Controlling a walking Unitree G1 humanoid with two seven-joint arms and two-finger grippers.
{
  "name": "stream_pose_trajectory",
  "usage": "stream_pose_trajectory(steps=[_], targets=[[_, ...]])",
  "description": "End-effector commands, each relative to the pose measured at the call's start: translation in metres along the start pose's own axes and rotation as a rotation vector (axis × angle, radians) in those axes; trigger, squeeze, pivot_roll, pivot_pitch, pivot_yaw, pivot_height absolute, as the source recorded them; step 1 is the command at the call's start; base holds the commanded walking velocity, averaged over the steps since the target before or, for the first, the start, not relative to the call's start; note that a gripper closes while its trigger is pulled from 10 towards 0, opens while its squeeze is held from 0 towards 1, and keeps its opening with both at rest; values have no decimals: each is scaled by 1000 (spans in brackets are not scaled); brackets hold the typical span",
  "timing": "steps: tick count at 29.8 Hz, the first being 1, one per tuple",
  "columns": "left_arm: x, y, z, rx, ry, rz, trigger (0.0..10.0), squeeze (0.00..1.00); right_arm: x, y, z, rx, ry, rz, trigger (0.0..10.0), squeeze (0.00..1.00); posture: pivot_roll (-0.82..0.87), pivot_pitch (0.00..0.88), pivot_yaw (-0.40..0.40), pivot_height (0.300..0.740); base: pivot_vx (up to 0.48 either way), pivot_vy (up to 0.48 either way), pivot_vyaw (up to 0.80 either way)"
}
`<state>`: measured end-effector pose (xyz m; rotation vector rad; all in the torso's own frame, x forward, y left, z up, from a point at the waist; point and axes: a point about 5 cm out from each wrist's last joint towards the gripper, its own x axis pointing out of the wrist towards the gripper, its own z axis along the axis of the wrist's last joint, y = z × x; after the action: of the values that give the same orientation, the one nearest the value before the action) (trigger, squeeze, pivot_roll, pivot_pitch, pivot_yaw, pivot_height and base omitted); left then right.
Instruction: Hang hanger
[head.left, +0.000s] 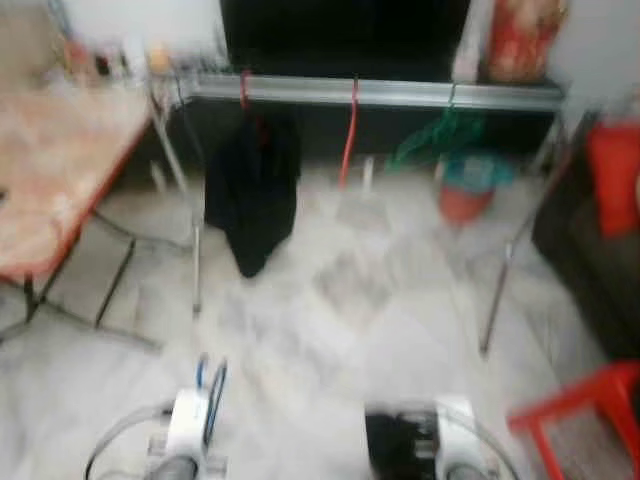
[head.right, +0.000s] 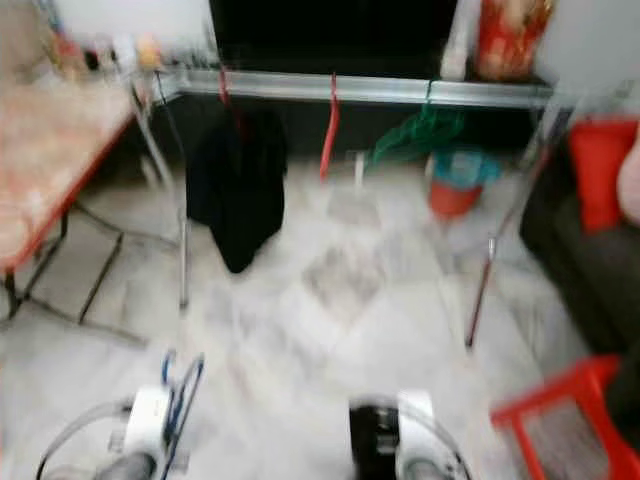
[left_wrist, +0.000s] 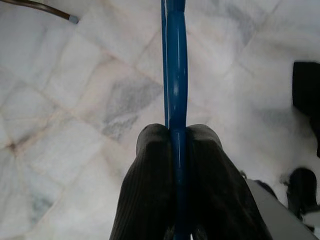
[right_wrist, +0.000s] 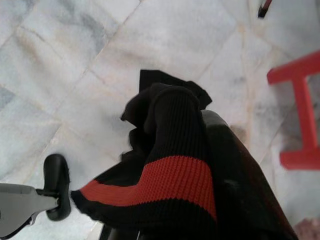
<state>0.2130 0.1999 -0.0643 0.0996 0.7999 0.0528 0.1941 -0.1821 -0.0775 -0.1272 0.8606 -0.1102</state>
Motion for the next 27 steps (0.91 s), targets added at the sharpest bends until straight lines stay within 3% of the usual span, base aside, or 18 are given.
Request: stream_pose_trajectory(steps=[1,17,27], targets=[[0,-3,-2,17,11,-5,10000,0,1,-5,2,0,-7,-14,10000,0,-9,0,25,740,-304,0,0],[-1,-1,-3,18,5,-3,10000,0,2,-3,12,6,-49,-15,10000,0,-9,0,25,740,-301,0,0],[1,-5,2,21,0,-5,10000,0,4,1,26,10,-98,-8,10000,0,-7,0,23,740,0,0,0]])
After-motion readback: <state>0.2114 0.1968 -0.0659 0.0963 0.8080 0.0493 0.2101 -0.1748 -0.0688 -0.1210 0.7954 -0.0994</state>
